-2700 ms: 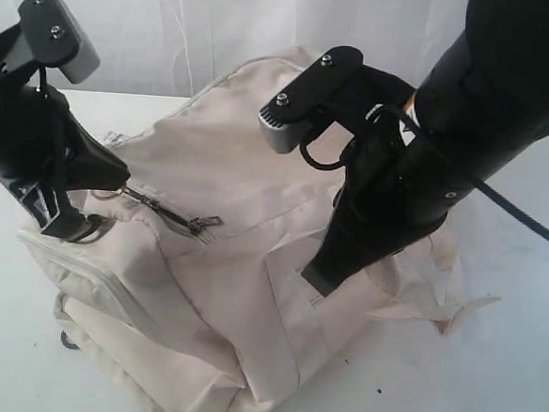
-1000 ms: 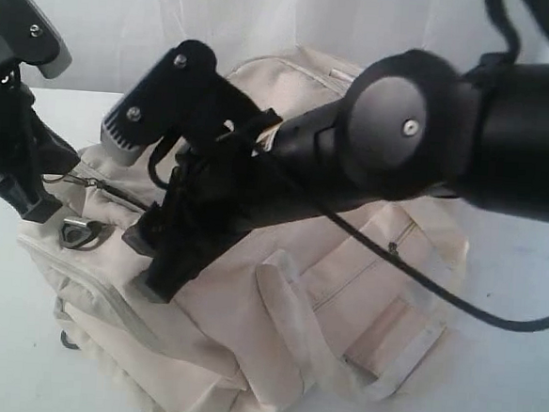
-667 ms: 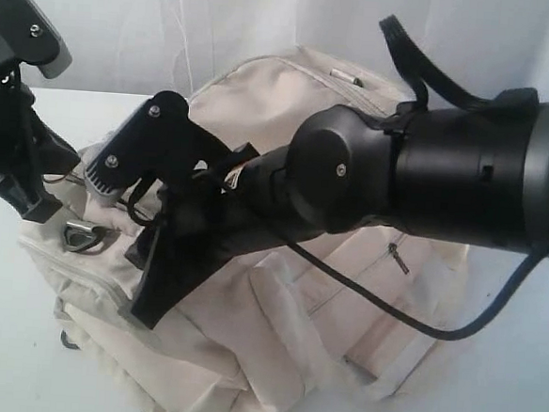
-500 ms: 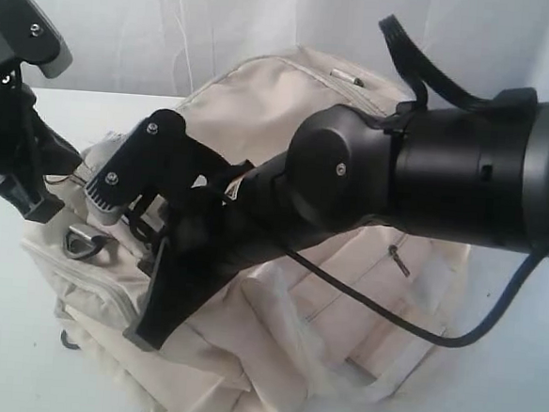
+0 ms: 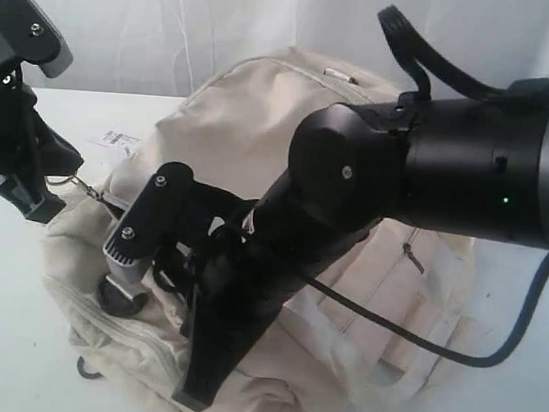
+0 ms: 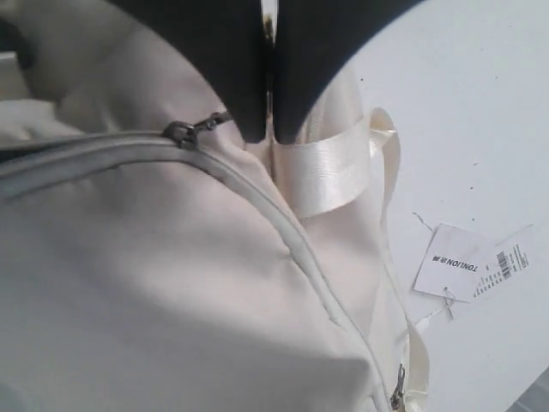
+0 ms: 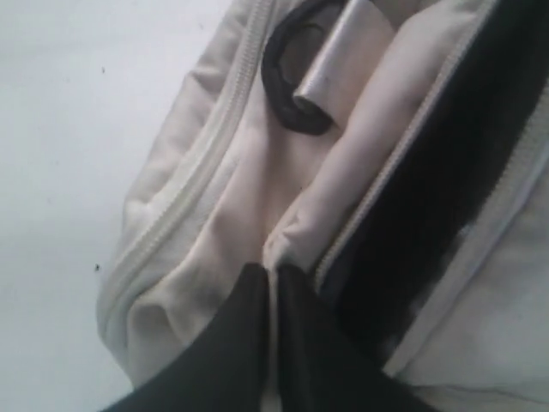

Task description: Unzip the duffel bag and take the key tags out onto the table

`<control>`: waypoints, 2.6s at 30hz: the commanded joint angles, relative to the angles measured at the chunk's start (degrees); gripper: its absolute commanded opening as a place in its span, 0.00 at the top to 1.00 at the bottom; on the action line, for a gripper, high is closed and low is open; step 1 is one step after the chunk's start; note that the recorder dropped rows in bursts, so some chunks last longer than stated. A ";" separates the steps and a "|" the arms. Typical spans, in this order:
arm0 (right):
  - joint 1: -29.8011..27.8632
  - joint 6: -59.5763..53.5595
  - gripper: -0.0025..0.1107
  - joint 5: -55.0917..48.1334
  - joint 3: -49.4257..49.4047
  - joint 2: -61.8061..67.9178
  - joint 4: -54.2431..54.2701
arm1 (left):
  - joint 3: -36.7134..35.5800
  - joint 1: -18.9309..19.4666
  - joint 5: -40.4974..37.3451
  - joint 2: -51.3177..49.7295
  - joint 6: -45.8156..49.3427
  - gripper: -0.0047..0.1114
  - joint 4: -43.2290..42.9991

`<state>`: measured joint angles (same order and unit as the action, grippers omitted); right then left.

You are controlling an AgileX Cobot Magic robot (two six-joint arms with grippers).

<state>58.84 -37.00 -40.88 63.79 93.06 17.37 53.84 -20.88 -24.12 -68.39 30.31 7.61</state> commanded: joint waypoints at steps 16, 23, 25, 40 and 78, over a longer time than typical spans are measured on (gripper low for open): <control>-0.02 39.79 0.94 -20.96 -0.33 -4.33 -41.02 | 0.24 0.14 -0.25 0.61 0.67 0.96 4.53; -0.02 40.73 0.48 -19.74 6.67 -7.74 -29.50 | 0.24 0.14 -1.07 0.33 10.18 0.96 16.06; -0.02 38.33 0.48 -15.82 8.30 -8.33 -20.89 | 0.24 0.14 -1.31 -0.15 12.54 0.96 17.47; 8.52 19.47 0.46 4.38 8.80 0.41 -9.34 | 0.24 0.14 -1.21 -0.29 13.00 0.96 18.09; 9.09 19.69 0.98 -19.49 8.80 0.65 -12.92 | 0.24 0.14 -0.78 -0.29 13.24 0.96 18.09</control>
<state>67.87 -17.99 -51.80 73.49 95.23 3.69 53.34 -20.84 -26.50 -69.58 44.01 26.05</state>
